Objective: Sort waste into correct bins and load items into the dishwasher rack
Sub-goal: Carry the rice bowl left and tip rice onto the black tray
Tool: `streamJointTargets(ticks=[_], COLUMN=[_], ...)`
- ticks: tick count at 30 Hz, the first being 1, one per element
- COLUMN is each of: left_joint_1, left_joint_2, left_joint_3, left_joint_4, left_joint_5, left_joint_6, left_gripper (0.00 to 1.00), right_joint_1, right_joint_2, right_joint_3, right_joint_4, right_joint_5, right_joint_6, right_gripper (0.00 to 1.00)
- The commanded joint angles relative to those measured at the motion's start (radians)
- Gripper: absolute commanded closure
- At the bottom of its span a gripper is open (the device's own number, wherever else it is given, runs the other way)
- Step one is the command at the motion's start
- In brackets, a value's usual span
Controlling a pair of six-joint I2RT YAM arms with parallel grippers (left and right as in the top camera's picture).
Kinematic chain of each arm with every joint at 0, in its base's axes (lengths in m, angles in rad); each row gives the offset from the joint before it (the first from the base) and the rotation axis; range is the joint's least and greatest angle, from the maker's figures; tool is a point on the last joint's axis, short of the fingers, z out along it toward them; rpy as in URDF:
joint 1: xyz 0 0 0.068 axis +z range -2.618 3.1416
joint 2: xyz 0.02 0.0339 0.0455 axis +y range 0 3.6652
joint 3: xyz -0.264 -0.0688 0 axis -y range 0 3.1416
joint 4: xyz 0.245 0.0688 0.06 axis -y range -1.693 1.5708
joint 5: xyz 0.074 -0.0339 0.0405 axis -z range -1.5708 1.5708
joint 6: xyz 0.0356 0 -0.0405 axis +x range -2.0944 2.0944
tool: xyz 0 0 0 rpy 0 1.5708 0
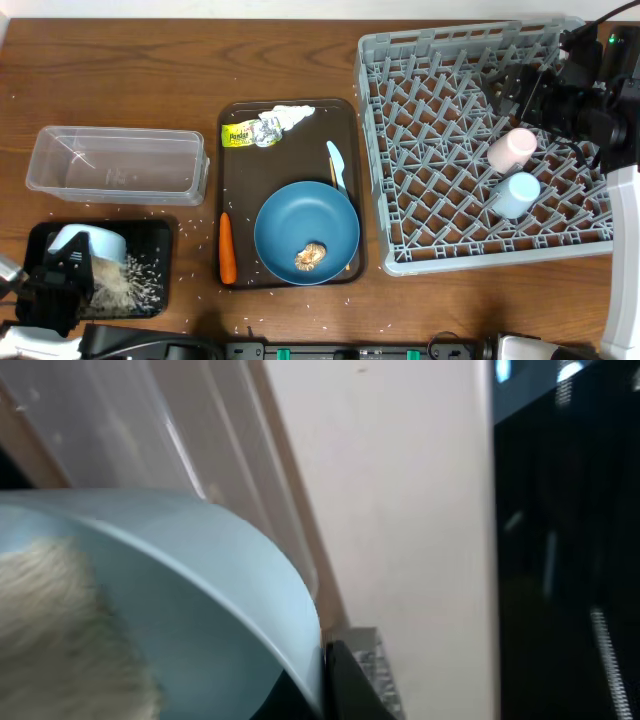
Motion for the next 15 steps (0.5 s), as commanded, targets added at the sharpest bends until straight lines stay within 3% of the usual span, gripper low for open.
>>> streamJointTargets(ticks=[1, 3, 6, 10, 13, 15], left_joint_1=[0.003, -0.002, -0.001, 0.000, 0.000, 0.006], left_joint_2=[0.004, 0.013, 0.018, 0.018, 0.019, 0.020], left_joint_3=[-0.020, -0.037, -0.056, -0.057, -0.058, -0.058], left_joint_4=[-0.007, -0.010, -0.019, -0.008, 0.013, -0.013], left_joint_5=[0.021, -0.014, 0.106, 0.049, 0.029, 0.069], left_joint_6=[0.139, 0.106, 0.111, 0.081, 0.140, 0.063], left_gripper=[0.94, 0.94, 0.94, 0.94, 0.93, 0.94], right_joint_1=[0.006, 0.006, 0.006, 0.006, 0.006, 0.006], right_joint_2=[0.000, 0.000, 0.000, 0.000, 0.000, 0.000], right_joint_3=[-0.001, -0.001, -0.001, -0.001, -0.001, -0.001], right_joint_4=[0.000, 0.001, 0.004, 0.008, 0.003, 0.003], right_joint_5=[-0.007, -0.007, -0.007, -0.007, -0.009, -0.009], right_joint_6=[0.030, 0.029, 0.030, 0.030, 0.033, 0.033], right_gripper=[0.09, 0.09, 0.09, 0.09, 0.09, 0.09])
